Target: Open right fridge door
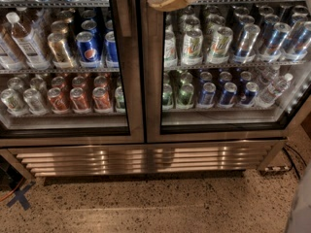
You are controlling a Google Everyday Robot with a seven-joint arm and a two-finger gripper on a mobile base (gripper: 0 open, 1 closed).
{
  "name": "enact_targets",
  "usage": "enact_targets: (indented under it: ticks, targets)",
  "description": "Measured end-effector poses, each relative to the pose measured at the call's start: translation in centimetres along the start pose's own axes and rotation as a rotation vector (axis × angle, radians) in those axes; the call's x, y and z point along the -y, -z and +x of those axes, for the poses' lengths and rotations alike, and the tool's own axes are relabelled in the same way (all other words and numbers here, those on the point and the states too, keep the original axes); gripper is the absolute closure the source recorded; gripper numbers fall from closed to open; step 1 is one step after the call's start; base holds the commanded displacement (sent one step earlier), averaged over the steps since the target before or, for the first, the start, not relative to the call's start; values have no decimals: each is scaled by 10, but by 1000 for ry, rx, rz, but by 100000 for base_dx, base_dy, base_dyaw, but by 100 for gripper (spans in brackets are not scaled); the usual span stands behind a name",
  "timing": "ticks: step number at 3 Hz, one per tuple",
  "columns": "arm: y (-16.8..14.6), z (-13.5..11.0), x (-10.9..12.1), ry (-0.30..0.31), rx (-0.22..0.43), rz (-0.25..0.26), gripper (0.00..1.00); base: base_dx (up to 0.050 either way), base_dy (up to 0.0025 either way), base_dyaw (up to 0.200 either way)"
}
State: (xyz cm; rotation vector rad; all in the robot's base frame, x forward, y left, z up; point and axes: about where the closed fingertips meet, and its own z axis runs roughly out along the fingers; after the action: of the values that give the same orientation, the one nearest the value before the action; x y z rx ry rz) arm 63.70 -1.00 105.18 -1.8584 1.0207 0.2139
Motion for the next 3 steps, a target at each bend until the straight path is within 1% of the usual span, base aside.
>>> enact_targets:
  ticks: [1,3]
  targets:
    - [8,2,4,30,-22,19,100,0,0,0]
    - [7,3,6,31,-22,19,100,0,0,0]
